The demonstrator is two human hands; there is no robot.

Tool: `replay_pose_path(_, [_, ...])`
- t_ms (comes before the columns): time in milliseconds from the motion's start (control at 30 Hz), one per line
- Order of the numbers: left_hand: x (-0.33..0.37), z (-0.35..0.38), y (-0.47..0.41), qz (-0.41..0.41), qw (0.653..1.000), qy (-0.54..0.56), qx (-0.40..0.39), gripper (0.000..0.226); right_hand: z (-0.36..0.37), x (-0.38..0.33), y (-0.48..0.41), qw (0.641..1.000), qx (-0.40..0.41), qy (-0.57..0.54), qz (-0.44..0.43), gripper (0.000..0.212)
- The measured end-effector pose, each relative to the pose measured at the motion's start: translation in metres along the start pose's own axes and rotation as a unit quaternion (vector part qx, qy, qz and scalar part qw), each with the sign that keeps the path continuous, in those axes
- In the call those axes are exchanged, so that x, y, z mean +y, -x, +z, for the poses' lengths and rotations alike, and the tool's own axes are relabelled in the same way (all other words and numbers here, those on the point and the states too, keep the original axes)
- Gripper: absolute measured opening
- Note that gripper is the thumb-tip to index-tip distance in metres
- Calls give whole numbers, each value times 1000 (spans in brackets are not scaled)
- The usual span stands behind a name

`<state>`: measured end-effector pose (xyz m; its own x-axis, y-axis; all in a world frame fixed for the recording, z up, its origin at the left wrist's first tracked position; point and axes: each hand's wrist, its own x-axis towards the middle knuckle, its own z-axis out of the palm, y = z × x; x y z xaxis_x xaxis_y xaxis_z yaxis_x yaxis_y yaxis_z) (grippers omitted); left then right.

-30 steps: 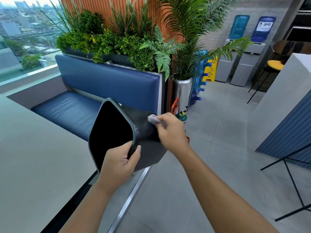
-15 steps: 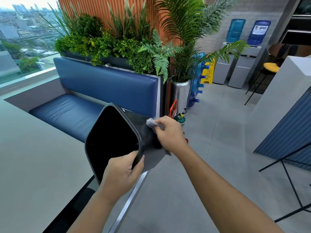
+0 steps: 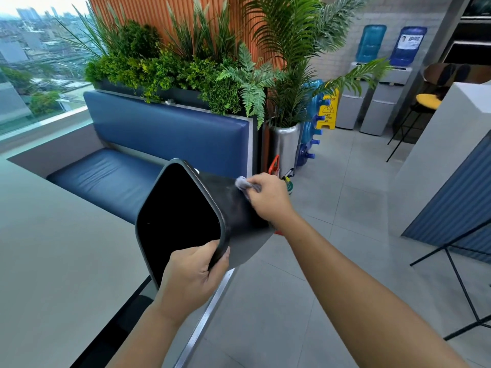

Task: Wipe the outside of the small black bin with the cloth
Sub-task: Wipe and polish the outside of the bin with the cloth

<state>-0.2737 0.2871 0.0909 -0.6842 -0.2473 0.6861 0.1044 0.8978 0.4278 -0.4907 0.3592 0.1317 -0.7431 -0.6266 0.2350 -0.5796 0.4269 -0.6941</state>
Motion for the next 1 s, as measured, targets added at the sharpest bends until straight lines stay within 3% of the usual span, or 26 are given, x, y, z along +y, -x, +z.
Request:
replay_pose_path(100, [1, -1, -5, -13, 1000, -13, 9, 42, 3, -46, 8, 992, -5, -63, -111, 20])
replay_pose_path(167, [3, -6, -8, -22, 999, -11, 22, 43, -1, -56, 5, 990, -13, -72, -124, 22])
replay_pose_path(300, [9, -15, -5, -38, 999, -2, 31, 48, -12, -13, -11, 998, -20, 54, -26, 18])
replay_pose_path(400, [13, -12, 0, -34, 999, 1, 22, 47, -14, 15, -8, 995, -37, 68, 57, 23])
replay_pose_path(467, [13, -8, -1, -38, 999, 11, 23, 49, -9, 3, -1, 996, -49, 68, 1, 15])
replay_pose_path(567, [9, -9, -3, -64, 997, 8, 36, 49, -1, -33, 13, 989, -67, -9, -133, 20])
replay_pose_path(633, [9, -13, -5, -77, 996, 11, 43, 51, -2, -36, 14, 985, -69, -14, -156, 21])
replay_pose_path(700, [12, -16, -5, -70, 997, 11, 41, 50, -5, -15, 2, 987, -74, 63, -125, 15])
replay_pose_path(800, [21, -14, -2, -54, 998, 21, 24, 48, -15, 11, -7, 986, -93, 136, -10, 17])
replay_pose_path(867, [22, -7, -3, -60, 998, 30, 17, 49, -14, 6, -4, 989, -86, 115, -18, 16])
replay_pose_path(1000, [12, 0, -10, -133, 990, 34, 33, 49, -4, -39, 26, 989, -41, -35, -140, 24])
